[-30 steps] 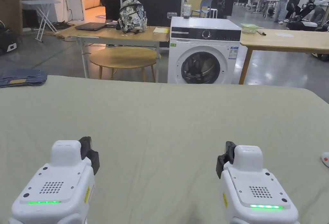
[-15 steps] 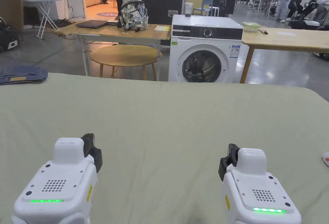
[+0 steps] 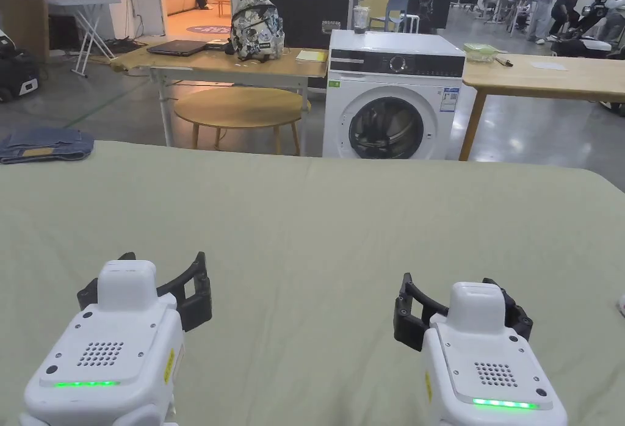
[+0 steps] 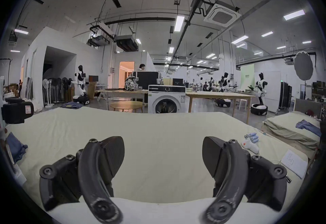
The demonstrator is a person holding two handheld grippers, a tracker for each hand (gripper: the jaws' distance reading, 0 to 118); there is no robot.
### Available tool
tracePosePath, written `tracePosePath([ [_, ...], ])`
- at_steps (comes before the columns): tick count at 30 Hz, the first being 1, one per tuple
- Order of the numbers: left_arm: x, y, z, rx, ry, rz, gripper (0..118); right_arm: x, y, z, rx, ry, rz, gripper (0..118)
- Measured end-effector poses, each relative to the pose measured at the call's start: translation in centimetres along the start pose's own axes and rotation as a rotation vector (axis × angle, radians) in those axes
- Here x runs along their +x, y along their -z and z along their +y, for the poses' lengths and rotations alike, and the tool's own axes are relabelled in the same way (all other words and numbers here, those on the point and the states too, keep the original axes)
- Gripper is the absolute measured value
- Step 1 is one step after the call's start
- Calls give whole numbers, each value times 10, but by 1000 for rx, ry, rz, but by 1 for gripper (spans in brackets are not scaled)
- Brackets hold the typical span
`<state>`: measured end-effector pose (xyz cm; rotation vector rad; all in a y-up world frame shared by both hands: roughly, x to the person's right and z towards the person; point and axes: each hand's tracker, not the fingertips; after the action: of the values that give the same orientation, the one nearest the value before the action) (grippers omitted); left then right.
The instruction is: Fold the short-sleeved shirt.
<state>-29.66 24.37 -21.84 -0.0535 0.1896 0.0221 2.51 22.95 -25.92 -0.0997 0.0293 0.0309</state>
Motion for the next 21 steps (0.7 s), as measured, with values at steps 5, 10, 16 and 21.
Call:
tracePosePath([
  [5, -1, 1, 0, 17, -12, -8, 81, 0, 3, 6, 1, 8, 22, 93],
  [10, -4, 4, 1, 22, -38, -33, 81, 1, 7, 8, -2, 0, 26, 93],
  [16, 1, -1, -1, 84, 34, -8, 83, -2, 10, 11, 13, -42, -7, 96],
  [21, -4, 3, 2, 55, 11, -18, 83, -2, 11, 10, 16, -53, 35, 96],
])
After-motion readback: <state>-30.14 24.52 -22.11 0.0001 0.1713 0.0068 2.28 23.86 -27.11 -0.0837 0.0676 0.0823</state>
